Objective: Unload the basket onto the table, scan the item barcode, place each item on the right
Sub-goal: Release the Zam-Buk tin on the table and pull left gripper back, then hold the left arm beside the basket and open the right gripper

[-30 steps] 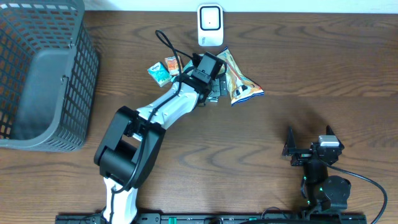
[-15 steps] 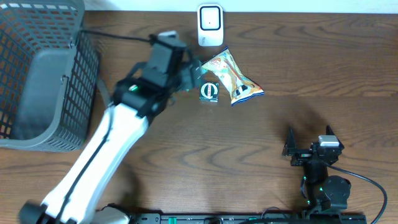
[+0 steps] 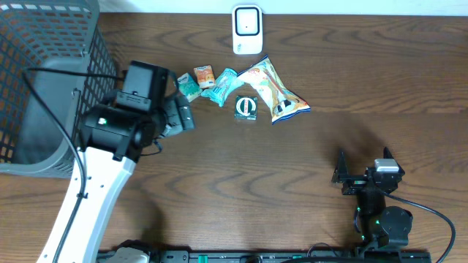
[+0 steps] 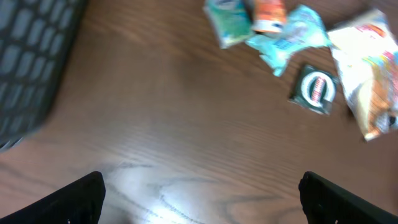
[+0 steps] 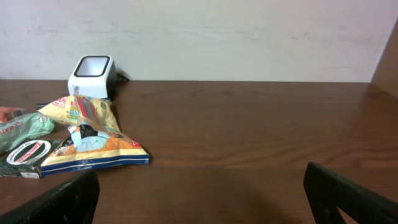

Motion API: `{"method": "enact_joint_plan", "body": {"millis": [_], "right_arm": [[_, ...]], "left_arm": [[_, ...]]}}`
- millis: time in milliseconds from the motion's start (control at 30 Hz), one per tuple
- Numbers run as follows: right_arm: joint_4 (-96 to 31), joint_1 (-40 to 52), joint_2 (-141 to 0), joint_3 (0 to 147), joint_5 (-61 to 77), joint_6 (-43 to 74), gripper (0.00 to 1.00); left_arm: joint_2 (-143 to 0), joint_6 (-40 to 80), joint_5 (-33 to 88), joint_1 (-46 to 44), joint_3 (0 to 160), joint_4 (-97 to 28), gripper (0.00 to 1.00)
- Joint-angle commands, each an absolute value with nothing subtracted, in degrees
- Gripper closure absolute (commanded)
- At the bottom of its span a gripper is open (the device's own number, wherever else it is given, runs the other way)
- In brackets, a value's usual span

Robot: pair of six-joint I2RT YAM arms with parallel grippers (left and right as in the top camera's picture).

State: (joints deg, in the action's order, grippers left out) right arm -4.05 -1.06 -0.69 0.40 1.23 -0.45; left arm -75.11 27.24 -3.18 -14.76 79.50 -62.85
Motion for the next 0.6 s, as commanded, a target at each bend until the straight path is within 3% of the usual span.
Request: {"method": "enact_joint_plan", "body": {"millis": [0, 567], "right_arm": [[-4.29, -1.23, -0.32, 0.32, 0.78, 0.16, 0.01], [-4.32, -1.23, -0.32, 0.32, 0.78, 0.19, 0.01]], "left_arm": [[-74.91, 29.89, -3.7, -12.03, 79.61, -63.86, 0.02], [-74.91, 29.87, -3.7, -11.09, 79.61, -64.34, 0.02]]}}
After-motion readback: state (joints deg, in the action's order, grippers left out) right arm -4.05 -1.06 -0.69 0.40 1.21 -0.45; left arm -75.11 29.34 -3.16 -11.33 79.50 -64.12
